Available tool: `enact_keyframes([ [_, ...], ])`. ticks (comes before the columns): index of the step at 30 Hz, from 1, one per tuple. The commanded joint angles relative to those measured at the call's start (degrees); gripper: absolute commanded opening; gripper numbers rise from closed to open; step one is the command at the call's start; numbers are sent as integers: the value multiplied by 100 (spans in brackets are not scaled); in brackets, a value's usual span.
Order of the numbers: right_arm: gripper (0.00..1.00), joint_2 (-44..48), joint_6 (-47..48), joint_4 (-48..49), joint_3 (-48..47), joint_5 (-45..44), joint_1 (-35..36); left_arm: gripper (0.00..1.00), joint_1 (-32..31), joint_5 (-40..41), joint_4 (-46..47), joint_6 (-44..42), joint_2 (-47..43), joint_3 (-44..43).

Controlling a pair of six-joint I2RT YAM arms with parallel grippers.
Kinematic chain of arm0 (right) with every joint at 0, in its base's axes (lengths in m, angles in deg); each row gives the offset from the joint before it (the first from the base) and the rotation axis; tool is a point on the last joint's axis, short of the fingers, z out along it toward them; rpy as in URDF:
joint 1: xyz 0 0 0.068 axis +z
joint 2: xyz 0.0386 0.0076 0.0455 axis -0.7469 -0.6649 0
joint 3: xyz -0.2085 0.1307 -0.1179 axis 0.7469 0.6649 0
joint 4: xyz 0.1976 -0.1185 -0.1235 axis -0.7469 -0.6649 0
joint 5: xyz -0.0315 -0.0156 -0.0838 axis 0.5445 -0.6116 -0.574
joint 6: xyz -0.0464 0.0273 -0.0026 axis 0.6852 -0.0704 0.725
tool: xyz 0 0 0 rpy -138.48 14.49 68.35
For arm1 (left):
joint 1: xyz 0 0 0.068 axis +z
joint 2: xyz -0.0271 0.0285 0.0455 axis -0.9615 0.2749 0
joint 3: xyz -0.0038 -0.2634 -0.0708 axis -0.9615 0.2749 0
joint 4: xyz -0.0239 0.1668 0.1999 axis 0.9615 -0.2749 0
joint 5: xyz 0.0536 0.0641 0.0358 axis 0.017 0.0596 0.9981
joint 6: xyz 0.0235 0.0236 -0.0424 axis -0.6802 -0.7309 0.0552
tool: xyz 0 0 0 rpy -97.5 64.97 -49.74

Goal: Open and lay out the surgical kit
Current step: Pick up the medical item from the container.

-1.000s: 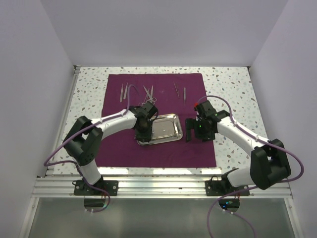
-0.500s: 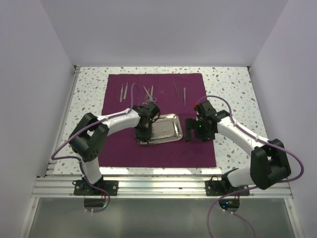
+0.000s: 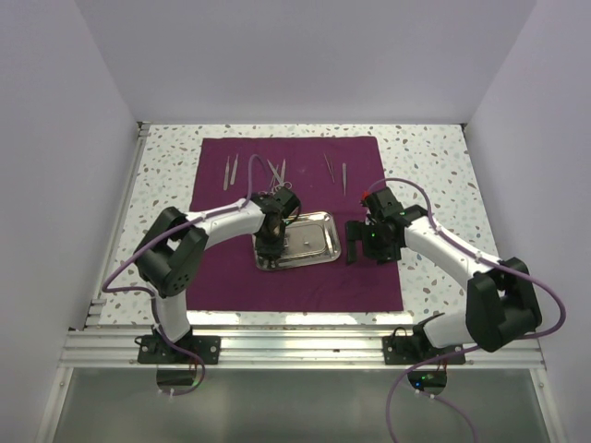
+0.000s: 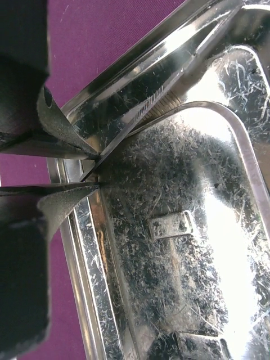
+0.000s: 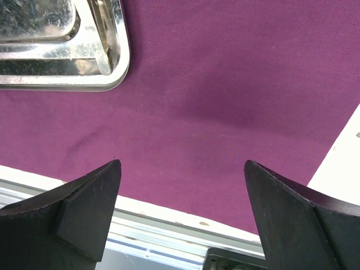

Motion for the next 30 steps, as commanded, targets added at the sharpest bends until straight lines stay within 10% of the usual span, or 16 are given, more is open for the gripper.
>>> enact_keyframes([
  [1,95,-80,44,-54,-171,-82,-34,23,17,-268,609,-45,497,331],
  [9,95,-204,53,-36,-206,-82,-34,0,17,-356,715,-133,690,454],
  [30,94,-274,0,-10,-364,-134,-34,0,17,627,-472,-212,-83,-671],
])
